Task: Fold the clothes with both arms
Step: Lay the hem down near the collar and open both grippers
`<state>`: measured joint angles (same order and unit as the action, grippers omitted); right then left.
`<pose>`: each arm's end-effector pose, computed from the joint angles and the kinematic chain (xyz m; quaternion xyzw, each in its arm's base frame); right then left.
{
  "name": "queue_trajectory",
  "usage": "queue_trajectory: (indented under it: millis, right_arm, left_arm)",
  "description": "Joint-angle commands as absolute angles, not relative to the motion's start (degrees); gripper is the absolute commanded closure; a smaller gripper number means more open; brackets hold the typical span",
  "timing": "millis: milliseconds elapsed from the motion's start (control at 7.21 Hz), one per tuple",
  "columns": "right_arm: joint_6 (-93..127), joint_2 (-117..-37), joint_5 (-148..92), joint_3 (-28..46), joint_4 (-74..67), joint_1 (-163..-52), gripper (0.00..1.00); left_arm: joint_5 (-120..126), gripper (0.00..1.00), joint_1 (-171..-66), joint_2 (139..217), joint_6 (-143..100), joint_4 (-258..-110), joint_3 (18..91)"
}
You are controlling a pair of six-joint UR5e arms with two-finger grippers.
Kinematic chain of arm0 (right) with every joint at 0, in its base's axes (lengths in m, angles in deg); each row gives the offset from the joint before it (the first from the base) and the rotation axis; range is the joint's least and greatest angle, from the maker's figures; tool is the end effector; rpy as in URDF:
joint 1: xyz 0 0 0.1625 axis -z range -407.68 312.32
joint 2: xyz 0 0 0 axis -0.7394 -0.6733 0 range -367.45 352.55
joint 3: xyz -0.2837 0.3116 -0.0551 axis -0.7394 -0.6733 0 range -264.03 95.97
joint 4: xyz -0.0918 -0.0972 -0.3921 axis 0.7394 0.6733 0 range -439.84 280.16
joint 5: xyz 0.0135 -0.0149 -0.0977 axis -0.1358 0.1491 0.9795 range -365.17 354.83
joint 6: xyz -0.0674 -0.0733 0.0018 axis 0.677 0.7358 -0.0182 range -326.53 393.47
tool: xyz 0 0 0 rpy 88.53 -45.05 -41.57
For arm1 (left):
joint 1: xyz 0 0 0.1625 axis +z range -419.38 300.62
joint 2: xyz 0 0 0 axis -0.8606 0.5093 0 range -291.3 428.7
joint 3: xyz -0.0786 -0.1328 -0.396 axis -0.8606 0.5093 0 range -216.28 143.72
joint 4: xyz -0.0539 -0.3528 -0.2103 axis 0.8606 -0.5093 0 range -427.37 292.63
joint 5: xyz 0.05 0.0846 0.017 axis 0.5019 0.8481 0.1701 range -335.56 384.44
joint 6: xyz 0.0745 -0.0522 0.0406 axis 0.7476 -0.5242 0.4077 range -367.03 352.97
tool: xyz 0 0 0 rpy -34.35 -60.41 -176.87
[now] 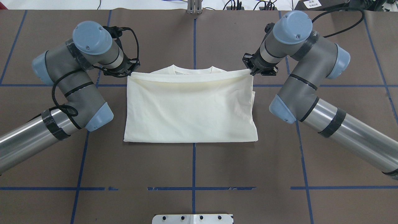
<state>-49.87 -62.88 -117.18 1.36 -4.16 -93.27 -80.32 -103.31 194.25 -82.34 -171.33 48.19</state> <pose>-0.4331 -0.5793 0.3131 0.0042 -0.4099 0.2352 0.8813 0.4476 -0.5809 0.3122 0.0779 0.3821 -0.1855 0.9020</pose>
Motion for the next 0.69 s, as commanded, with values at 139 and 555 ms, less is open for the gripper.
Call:
queue_trajectory:
  millis: [139, 555]
  right_arm:
    - [-48.1, -62.9, -117.1, 1.3, -4.3, -93.3, 0.16]
    - [-47.7, -64.0, -117.7, 4.8, -4.3, -92.7, 0.0]
  left_arm:
    - [-80.1, 0.4, -103.2, 194.4, -82.4, -171.3, 48.0]
    - [-80.1, 0.0, -103.3, 194.3, -82.0, -170.4, 48.8]
